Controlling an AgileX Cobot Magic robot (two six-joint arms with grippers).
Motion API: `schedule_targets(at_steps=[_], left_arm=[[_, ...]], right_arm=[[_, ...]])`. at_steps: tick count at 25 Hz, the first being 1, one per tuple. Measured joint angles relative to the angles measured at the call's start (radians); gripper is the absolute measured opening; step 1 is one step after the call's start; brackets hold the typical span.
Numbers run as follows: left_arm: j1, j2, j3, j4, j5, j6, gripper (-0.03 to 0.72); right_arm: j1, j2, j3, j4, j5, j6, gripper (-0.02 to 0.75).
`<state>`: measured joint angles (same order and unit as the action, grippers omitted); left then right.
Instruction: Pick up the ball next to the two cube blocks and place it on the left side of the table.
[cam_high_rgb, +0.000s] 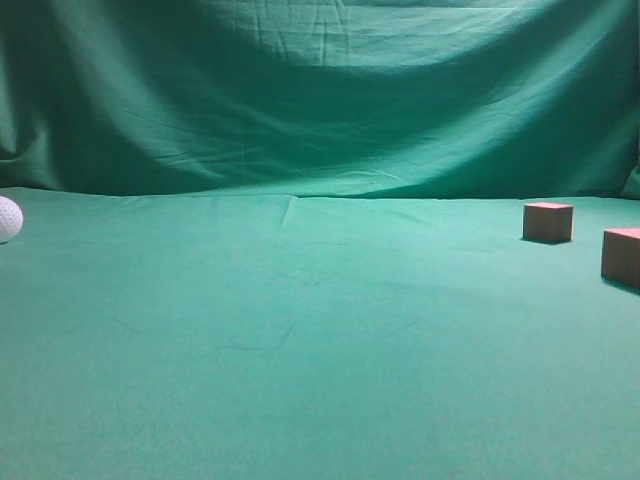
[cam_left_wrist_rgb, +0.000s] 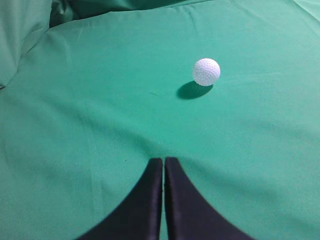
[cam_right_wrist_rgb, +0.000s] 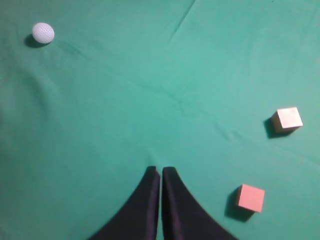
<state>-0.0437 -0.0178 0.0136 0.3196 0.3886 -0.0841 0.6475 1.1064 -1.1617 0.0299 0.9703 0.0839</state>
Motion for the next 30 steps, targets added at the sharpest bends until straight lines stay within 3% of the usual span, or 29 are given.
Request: schedule_targets(at_steps=[17,20,23,25,30], left_arm=[[0.000,0.000,0.000,0.000,0.000,0.000,0.000],[0.000,0.000,0.000,0.000,0.000,0.000,0.000],[0.000,0.000,0.000,0.000,0.000,0.000,0.000],[0.000,0.000,0.000,0.000,0.000,0.000,0.000],[0.000,0.000,0.000,0.000,0.000,0.000,0.000]], right_arm=[[-0.014,-0.539,0.449,-0.118,-0.134,0.011,0.000],[-0.084,-0.646,0.557,-0.127,-0.245,0.015,0.000],[-0.200,-0.739,0.673,-0.131,-0.345,0.017,0.000],[-0.344,-0.824,0.790,-0.133,-0.420,0.019,0.000],[-0.499,-0.981,0.969,-0.134,-0.483,0.019,0.000]])
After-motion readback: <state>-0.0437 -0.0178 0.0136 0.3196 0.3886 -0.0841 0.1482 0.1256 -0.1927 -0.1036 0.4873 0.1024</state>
